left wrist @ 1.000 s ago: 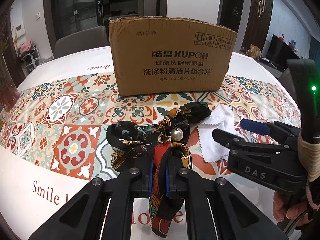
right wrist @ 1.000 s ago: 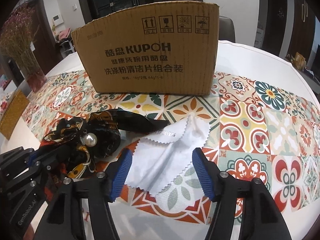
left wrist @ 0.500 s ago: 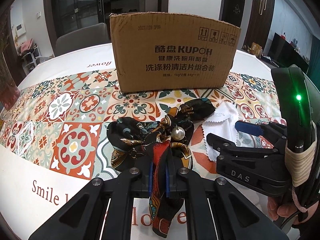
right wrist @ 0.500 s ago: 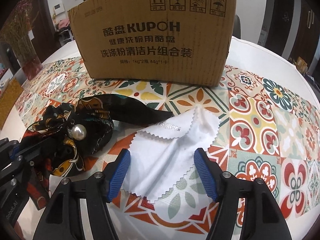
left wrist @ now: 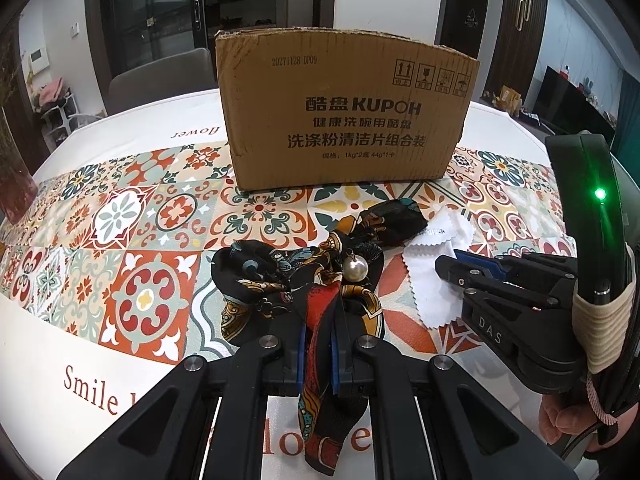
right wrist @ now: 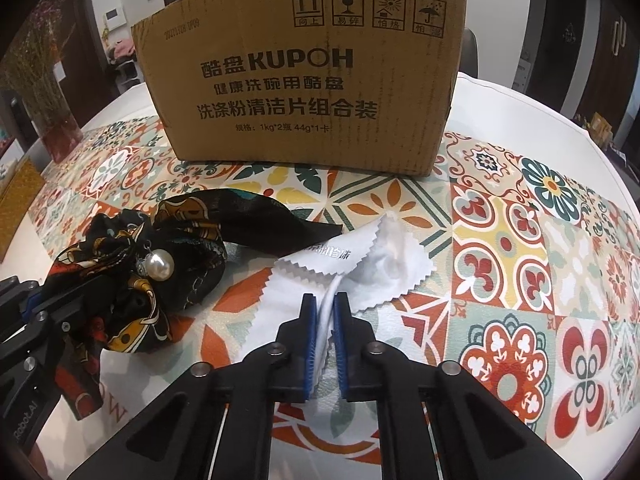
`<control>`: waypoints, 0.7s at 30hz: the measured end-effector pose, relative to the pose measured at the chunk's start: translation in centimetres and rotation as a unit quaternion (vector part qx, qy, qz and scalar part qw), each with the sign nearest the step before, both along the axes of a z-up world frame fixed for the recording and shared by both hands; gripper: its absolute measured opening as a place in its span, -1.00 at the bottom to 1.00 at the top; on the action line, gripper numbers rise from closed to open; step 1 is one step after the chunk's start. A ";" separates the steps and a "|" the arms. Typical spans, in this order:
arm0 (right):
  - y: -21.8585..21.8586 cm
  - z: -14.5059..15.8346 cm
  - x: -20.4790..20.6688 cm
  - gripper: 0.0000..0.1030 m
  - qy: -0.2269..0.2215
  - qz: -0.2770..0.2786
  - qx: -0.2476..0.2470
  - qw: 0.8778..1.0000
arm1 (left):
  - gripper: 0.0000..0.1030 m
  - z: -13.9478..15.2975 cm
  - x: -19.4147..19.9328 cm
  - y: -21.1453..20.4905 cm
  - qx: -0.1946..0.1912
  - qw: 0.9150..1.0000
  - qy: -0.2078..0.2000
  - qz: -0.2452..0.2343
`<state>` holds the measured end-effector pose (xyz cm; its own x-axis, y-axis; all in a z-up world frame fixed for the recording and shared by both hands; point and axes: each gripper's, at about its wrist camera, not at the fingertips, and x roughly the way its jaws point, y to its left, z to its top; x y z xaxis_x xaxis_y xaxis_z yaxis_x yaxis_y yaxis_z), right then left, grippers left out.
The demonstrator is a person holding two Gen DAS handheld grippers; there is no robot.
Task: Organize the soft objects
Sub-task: 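Grasp the silk scarf scrunchie with the left tool while the right tool grasps the white wipe cloth, then lift the scarf scrunchie and wipe cloth and carry both over the box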
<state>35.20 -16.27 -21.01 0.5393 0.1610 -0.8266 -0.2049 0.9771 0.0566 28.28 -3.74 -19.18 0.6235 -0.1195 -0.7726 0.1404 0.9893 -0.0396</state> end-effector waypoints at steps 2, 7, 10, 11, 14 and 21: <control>0.0 0.1 -0.1 -0.82 0.000 -0.002 0.003 1.000 | -0.81 0.2 0.0 0.0 -0.001 1.000 -0.002 0.000; -0.4 1.3 -0.5 -0.82 -0.013 -0.009 0.010 1.000 | -0.81 1.4 -0.3 -0.1 -0.006 1.000 -0.015 -0.002; -0.7 2.3 -0.8 -0.82 -0.023 -0.013 0.014 1.000 | -0.81 2.2 -0.4 -0.2 -0.010 1.000 -0.024 -0.002; -0.8 2.7 -0.9 -0.82 -0.027 -0.014 0.016 0.999 | -0.81 2.5 -0.4 -0.2 -0.011 1.000 -0.027 -0.002; -1.0 3.7 -1.2 -0.86 -0.038 -0.017 0.020 0.999 | -0.81 3.1 -0.5 -0.2 -0.012 0.999 -0.036 -0.003; -1.2 5.1 -1.8 -0.90 -0.056 -0.019 0.025 0.998 | -0.82 3.9 -0.9 -0.2 -0.018 0.999 -0.044 0.000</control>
